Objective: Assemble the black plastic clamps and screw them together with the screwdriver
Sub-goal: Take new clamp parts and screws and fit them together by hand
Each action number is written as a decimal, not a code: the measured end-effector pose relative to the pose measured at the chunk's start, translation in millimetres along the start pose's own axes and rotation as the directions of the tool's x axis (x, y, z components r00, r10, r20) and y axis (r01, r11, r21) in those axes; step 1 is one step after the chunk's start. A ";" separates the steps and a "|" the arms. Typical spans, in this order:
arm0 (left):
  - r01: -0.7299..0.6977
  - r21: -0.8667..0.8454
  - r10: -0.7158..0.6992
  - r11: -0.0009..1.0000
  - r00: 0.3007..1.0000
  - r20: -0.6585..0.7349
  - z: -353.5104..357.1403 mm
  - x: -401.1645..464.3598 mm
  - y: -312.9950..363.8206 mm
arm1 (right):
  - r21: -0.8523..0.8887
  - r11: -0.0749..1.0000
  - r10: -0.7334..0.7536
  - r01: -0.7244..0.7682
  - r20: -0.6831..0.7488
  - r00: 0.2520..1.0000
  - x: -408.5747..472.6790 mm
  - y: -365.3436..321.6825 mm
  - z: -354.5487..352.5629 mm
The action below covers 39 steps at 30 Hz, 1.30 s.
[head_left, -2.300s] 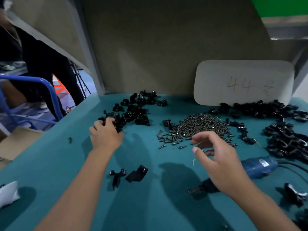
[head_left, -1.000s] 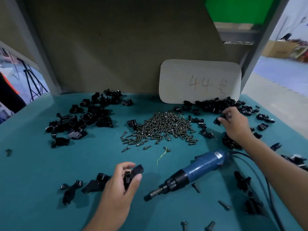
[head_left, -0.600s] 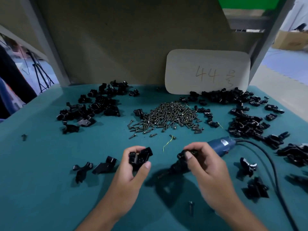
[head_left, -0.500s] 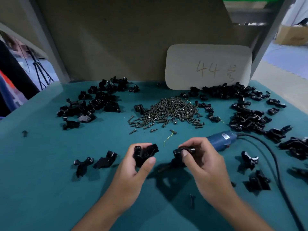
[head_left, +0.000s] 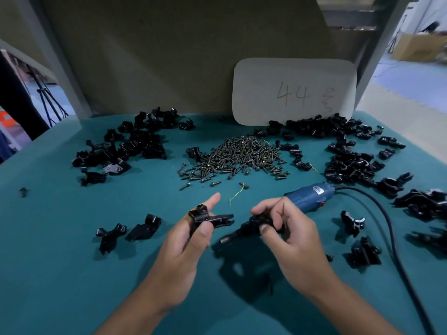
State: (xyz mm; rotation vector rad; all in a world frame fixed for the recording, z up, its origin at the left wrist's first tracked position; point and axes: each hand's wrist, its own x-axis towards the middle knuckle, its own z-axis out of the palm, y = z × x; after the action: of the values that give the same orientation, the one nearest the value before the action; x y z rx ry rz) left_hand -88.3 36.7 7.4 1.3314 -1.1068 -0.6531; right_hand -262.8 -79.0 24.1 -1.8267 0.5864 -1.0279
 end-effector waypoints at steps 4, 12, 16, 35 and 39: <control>0.019 0.064 -0.023 0.998 0.998 0.062 2.4 -1.2 1.6 | 0.082 0.996 0.027 -0.027 0.007 1.000 0.8 0.5 2.5; -0.071 0.097 0.075 0.993 0.997 -0.035 1.1 -1.4 2.8 | 0.302 0.944 0.115 -0.134 0.077 0.990 1.3 -4.4 4.4; -0.113 0.121 0.117 0.986 0.993 -0.028 1.4 0.9 2.7 | 0.352 0.920 0.143 -0.171 0.105 0.984 1.5 -6.7 5.8; -0.088 -0.143 0.063 0.986 0.983 -0.172 4.7 3.2 10.3 | 0.271 0.930 0.205 -0.248 0.176 0.963 0.8 -14.3 4.9; -0.024 -0.136 0.006 0.990 0.992 -0.126 6.0 1.6 14.0 | 0.312 0.907 0.242 -0.284 0.167 0.956 3.1 -14.2 3.2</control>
State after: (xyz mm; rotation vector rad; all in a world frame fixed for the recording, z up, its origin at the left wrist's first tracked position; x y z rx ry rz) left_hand -96.0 35.3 20.6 1.2273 -0.9530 -0.6155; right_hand -259.0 -73.2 37.3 -1.4544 0.5296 -0.7701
